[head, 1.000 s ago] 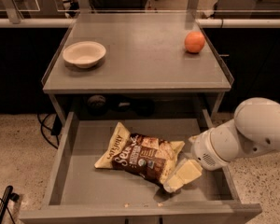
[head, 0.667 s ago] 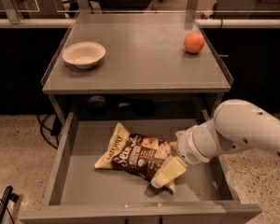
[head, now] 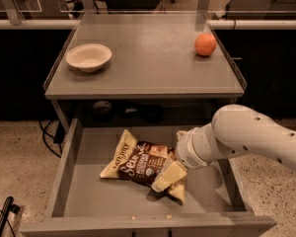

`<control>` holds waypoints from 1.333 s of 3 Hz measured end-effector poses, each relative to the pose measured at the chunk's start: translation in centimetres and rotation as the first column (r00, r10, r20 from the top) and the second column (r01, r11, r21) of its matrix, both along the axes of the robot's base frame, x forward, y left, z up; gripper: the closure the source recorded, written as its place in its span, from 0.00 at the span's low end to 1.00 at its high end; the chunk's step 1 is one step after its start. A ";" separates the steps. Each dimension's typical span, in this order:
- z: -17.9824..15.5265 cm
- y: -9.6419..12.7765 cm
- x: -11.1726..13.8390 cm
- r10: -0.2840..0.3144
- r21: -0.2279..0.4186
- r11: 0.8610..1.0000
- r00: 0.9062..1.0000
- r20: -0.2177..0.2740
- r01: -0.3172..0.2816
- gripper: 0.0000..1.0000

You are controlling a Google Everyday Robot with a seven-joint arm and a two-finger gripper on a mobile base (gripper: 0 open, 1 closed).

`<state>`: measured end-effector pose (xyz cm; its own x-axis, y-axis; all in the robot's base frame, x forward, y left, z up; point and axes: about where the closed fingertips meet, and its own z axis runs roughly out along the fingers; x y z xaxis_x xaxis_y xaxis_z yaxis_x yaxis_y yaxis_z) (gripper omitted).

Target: Pick brown chip bag from top drawer and place on counter

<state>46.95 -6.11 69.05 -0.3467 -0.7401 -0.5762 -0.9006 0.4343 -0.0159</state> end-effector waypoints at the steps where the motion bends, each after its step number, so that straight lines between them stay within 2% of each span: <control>1: -0.3 -0.2 0.1 -0.008 -0.001 1.000 1.000 -0.003 0.008 0.00; 2: -1.6 0.2 0.9 -0.013 -0.002 1.000 1.000 -0.002 0.013 0.00; 4: -6.0 0.9 2.7 -0.042 -0.047 0.998 0.999 -0.006 0.041 0.00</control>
Offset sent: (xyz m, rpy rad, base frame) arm 0.0199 0.0048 -0.0343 0.0014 0.0038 -0.0225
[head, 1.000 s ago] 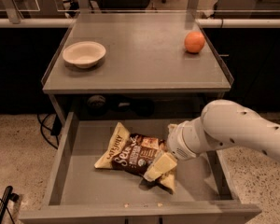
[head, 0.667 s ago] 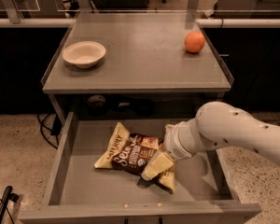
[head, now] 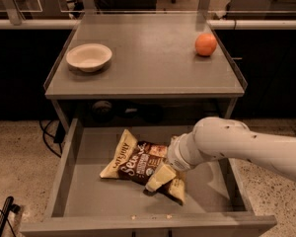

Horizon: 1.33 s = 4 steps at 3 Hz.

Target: Pick brown chip bag from top drawer and place on counter

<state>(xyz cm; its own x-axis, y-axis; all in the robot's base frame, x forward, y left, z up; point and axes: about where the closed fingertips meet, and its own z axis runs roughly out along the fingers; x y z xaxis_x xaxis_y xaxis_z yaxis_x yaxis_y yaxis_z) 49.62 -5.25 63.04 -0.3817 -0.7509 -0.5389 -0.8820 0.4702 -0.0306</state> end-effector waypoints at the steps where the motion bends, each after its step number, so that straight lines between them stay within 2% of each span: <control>1: -2.1 -0.2 -0.3 -0.011 -0.035 0.999 1.000 -0.016 0.010 0.03; 3: -2.1 -0.2 -0.3 -0.011 -0.035 0.999 1.000 -0.016 0.010 0.50; 4: -2.1 -0.2 -0.3 -0.011 -0.035 0.999 1.000 -0.016 0.010 0.79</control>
Offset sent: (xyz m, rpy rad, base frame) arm -0.0023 -0.0019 -0.0170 -0.0287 0.0129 -0.0088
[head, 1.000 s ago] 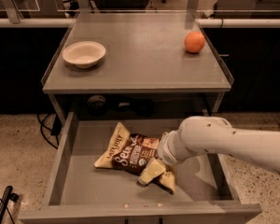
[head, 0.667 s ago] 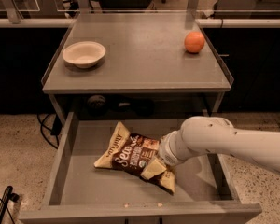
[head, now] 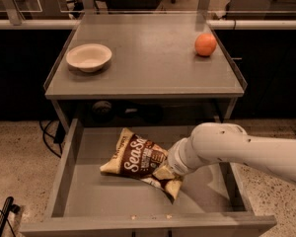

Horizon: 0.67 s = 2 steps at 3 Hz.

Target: Pick brown chip bag from top drawer and place on counter

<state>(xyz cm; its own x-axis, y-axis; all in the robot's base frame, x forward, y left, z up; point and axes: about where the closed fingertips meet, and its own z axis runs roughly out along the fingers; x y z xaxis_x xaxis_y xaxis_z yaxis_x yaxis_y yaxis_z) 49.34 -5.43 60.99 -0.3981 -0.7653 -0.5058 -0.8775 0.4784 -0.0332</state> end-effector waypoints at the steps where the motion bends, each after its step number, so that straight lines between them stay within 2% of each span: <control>1: 0.0 0.0 0.0 0.000 0.000 1.000 1.000 0.000 0.000 1.00; 2: 0.7 0.0 0.0 0.000 0.000 1.000 1.000 0.000 0.000 1.00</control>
Offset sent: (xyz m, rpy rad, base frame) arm -0.0020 0.0009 -0.0026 0.0040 0.0081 0.0070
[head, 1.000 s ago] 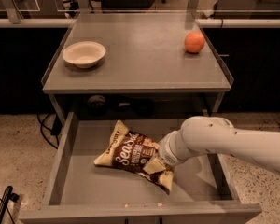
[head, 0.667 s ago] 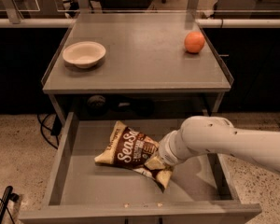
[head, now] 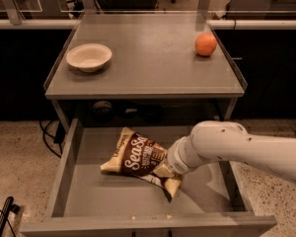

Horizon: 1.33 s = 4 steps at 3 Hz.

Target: Pick brown chip bag from top drawer and place on counter

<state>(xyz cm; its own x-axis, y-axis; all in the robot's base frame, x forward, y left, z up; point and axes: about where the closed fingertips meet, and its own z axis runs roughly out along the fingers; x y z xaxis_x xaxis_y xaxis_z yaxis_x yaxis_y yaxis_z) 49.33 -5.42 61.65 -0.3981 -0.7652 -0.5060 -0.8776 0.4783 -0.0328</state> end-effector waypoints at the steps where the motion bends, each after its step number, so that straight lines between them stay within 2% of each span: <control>1: 0.5 0.4 0.0 0.013 0.018 1.000 1.000 -0.011 -0.012 1.00; 2: 3.2 0.8 0.8 0.038 0.033 0.999 0.999 -0.002 -0.038 1.00; 3: 8.4 0.8 1.6 0.072 0.044 0.996 0.996 0.043 -0.074 1.00; 4: 13.5 0.5 1.1 0.116 0.045 0.992 0.991 0.072 -0.120 1.00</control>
Offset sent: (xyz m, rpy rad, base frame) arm 0.0192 0.0120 0.0684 0.0498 -0.0027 0.0679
